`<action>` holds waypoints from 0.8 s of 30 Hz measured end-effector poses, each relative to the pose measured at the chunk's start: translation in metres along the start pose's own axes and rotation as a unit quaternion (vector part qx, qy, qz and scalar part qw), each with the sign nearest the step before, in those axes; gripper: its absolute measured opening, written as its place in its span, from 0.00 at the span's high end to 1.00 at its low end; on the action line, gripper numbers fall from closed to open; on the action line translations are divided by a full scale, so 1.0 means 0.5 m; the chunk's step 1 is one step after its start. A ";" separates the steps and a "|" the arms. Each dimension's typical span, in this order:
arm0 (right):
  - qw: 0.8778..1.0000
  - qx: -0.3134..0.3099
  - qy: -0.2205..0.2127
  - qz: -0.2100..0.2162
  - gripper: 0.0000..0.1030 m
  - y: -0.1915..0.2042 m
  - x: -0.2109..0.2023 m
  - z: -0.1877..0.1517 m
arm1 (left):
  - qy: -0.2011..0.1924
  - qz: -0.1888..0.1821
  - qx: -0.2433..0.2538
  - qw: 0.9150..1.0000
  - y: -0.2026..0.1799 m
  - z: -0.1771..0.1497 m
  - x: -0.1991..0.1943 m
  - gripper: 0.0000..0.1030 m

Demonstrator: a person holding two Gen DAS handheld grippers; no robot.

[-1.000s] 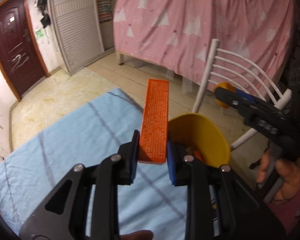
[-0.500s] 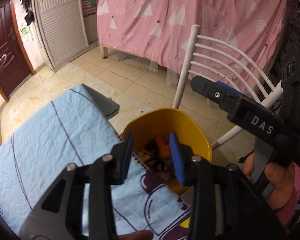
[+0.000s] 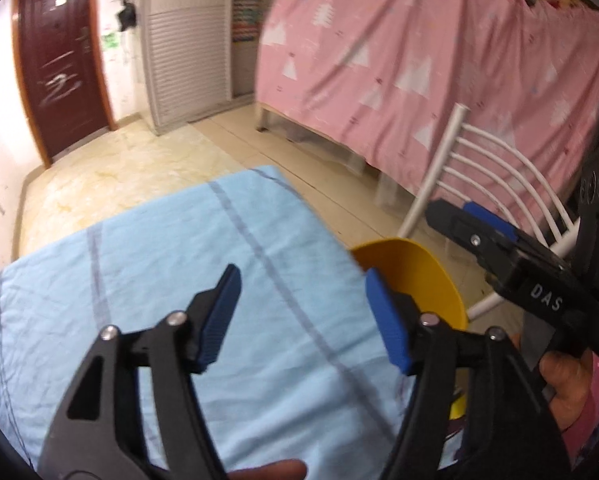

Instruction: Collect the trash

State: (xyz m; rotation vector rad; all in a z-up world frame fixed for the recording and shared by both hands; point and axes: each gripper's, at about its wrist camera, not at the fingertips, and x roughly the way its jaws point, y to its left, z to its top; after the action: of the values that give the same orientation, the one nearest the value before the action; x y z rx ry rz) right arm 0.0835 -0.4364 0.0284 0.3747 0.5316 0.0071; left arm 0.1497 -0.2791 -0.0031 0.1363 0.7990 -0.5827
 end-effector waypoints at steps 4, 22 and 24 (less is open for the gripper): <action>1.000 -0.022 0.012 0.016 0.20 0.060 0.028 -0.002 | -0.019 0.027 -0.025 0.999 0.067 -0.016 -0.025 0.23; 0.987 -0.150 0.039 0.048 0.11 0.342 0.170 -0.065 | -0.080 0.174 -0.127 0.973 0.319 -0.095 -0.095 0.08; 0.985 -0.161 0.034 0.047 0.11 0.356 0.173 -0.066 | -0.083 0.180 -0.133 0.971 0.336 -0.105 -0.102 0.08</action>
State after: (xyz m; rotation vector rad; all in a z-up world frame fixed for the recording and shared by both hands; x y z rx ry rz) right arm 0.1577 -0.2502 0.0222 0.0836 0.5699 0.1962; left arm 0.1790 -0.0990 -0.0202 -0.0155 0.6608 -0.1392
